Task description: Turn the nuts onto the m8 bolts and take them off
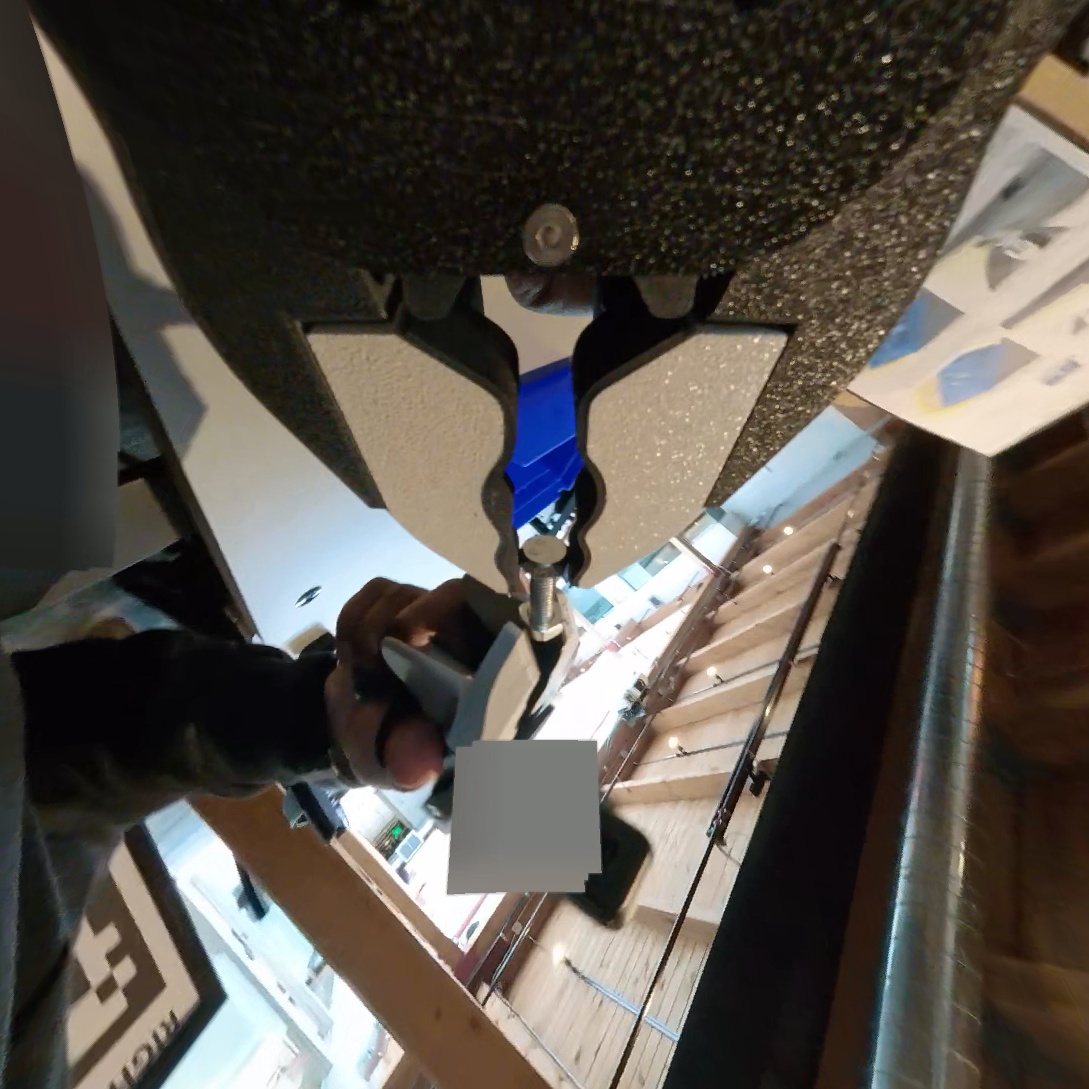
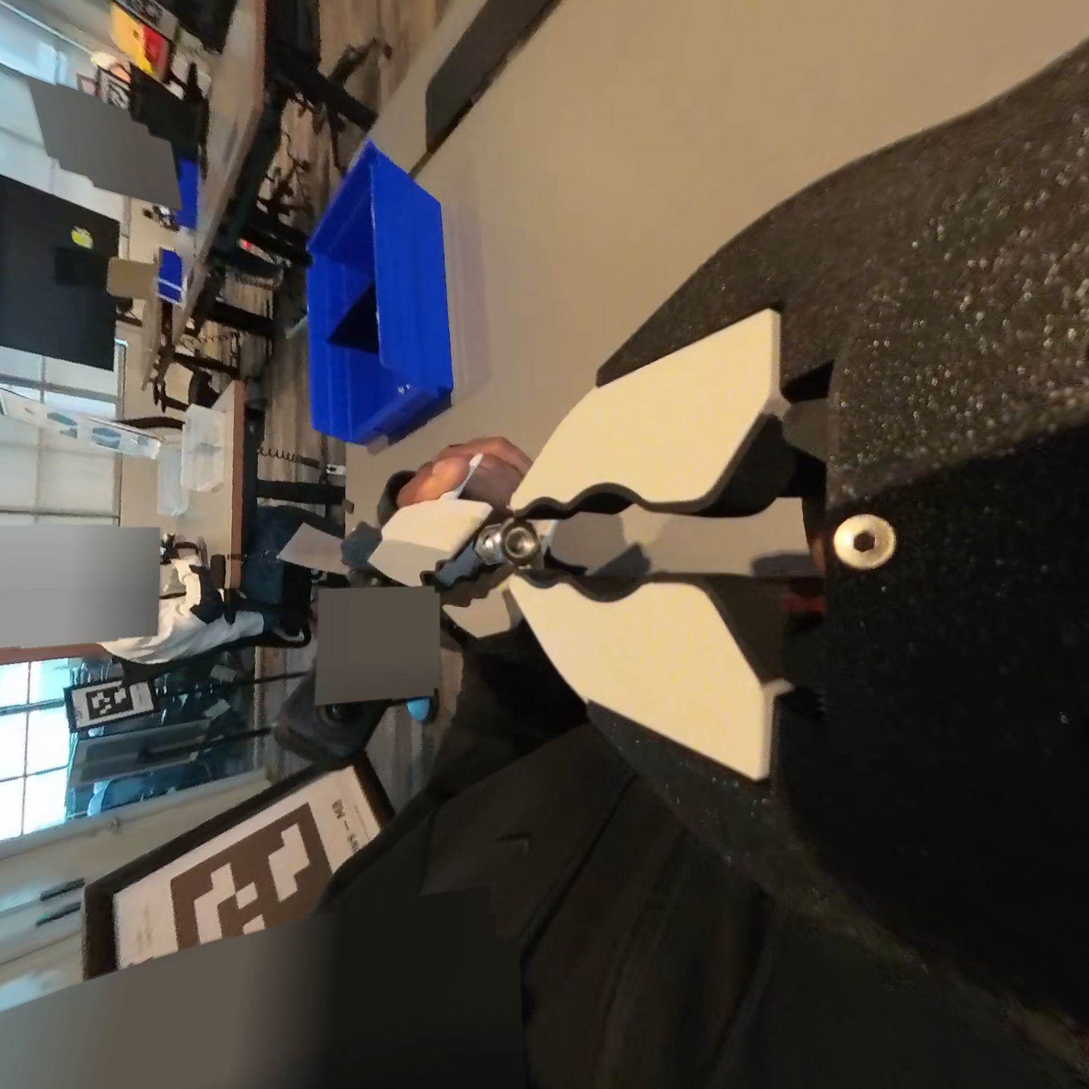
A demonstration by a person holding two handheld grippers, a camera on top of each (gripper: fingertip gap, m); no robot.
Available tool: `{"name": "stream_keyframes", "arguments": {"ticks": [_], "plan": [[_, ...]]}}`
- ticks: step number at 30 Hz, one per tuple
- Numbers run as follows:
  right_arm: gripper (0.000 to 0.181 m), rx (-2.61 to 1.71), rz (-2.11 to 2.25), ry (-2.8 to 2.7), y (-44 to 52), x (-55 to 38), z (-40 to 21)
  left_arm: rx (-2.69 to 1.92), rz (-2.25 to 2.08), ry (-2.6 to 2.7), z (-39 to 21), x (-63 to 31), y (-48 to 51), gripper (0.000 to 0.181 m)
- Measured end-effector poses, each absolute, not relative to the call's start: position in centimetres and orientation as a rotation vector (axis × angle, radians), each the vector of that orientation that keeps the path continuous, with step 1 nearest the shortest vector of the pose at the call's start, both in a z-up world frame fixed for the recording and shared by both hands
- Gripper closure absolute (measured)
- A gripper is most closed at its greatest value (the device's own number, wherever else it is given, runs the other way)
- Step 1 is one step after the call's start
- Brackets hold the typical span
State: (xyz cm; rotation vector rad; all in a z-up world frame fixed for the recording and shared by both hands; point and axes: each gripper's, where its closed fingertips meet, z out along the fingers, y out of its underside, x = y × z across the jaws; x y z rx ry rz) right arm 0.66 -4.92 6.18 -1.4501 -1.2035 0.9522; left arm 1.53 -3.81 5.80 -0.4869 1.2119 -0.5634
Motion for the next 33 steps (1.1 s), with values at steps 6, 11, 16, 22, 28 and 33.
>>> {"name": "stream_keyframes", "arguments": {"ticks": [6,11,16,22,28,33], "plan": [[0.151,-1.3,0.735,-1.246,-4.4,1.6,6.8,-0.593,-0.698,1.182,5.5,1.6,-3.0,0.166],[0.149,-1.132,0.406,-1.377,-3.7,2.3,5.8,-0.695,-0.881,1.218,5.1,1.9,-2.7,0.166],[0.151,-0.996,0.227,-1.454,-3.8,2.4,5.7,-0.806,-1.049,1.264,4.5,2.1,-2.7,0.166],[0.154,-0.953,0.157,-1.509,-3.8,2.3,5.0,-0.844,-1.146,1.268,4.6,1.7,-2.8,0.166],[0.162,-0.987,0.137,-1.526,-3.2,2.0,4.1,-0.881,-1.119,1.321,3.6,2.1,-2.9,0.166],[0.167,-1.104,0.291,-1.503,-3.1,1.7,3.3,-0.837,-0.944,1.384,2.9,2.1,-2.9,0.166]]}}
